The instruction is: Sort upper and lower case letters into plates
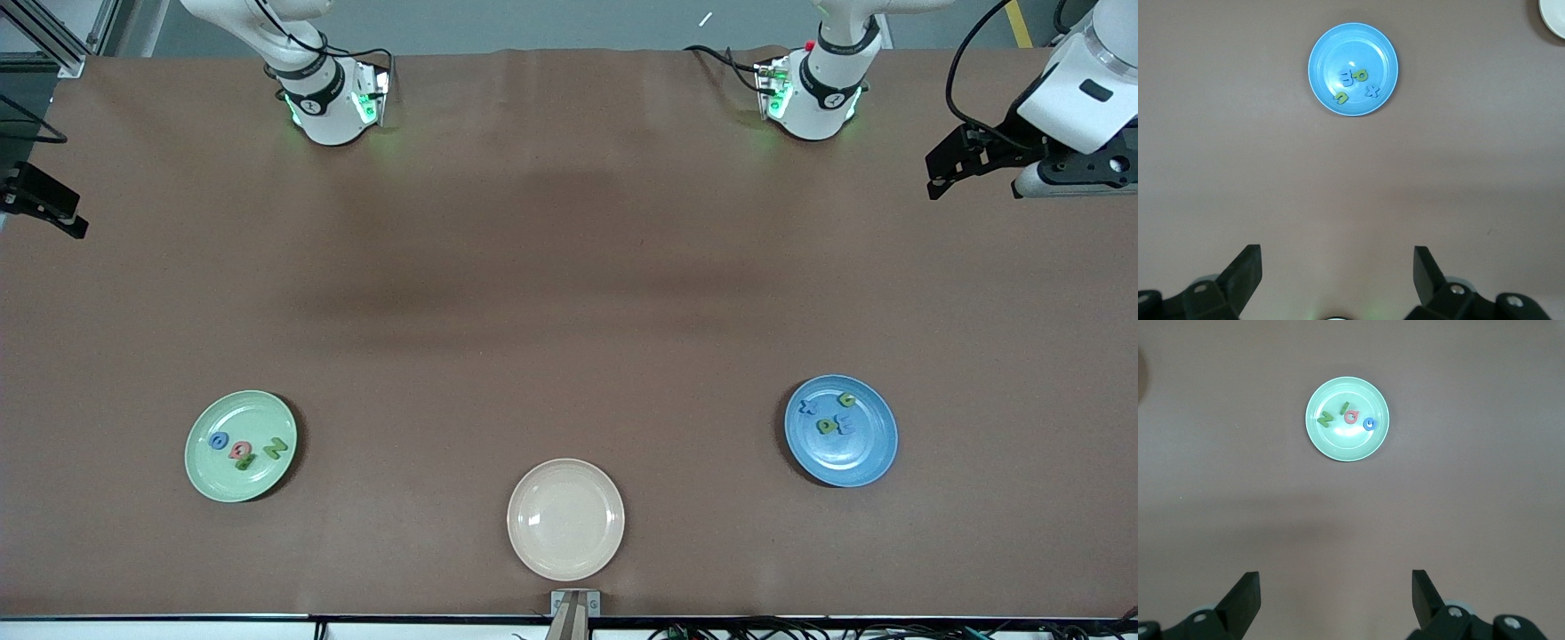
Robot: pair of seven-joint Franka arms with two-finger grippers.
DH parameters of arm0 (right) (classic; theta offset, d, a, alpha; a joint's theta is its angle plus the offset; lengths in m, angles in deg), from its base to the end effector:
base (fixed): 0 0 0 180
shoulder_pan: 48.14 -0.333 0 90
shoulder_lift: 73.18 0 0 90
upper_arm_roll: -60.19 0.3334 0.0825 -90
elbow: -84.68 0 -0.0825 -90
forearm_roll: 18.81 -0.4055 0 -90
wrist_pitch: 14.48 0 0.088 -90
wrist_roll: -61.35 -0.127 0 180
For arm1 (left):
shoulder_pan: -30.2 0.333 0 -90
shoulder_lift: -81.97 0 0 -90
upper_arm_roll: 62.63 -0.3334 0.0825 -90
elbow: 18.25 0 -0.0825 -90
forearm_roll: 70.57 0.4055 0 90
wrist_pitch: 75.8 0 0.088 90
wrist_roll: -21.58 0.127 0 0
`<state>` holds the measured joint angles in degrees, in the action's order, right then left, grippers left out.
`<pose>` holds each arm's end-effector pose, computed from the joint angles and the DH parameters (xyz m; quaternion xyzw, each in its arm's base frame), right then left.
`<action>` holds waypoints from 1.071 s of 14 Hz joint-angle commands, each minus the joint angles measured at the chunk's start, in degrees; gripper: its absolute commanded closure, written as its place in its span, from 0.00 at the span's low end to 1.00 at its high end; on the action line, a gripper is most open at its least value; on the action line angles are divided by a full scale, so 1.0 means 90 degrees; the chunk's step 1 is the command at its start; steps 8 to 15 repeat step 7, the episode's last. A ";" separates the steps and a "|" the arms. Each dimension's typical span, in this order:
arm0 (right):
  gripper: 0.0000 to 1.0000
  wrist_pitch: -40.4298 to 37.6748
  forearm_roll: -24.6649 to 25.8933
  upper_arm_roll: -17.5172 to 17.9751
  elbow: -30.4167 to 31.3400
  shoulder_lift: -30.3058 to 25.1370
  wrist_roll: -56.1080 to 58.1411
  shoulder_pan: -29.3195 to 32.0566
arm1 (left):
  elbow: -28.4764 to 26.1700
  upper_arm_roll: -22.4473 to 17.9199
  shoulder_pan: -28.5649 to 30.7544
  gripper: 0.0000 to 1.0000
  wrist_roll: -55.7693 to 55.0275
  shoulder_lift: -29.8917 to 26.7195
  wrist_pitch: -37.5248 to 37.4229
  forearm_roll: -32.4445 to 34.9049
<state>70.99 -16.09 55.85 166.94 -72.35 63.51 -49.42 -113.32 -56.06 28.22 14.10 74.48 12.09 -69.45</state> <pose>0.5720 -0.0365 0.6728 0.9994 -0.0102 0.0197 0.0251 0.5228 -0.0802 0.6469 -0.9998 0.0085 -0.0047 0.0167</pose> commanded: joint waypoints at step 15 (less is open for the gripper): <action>0.00 -0.0024 0.0089 0.0032 -0.0068 0.0024 -0.0045 0.0005 | 0.0309 -0.0017 0.0016 0.00 0.0060 0.0187 -0.0215 0.0119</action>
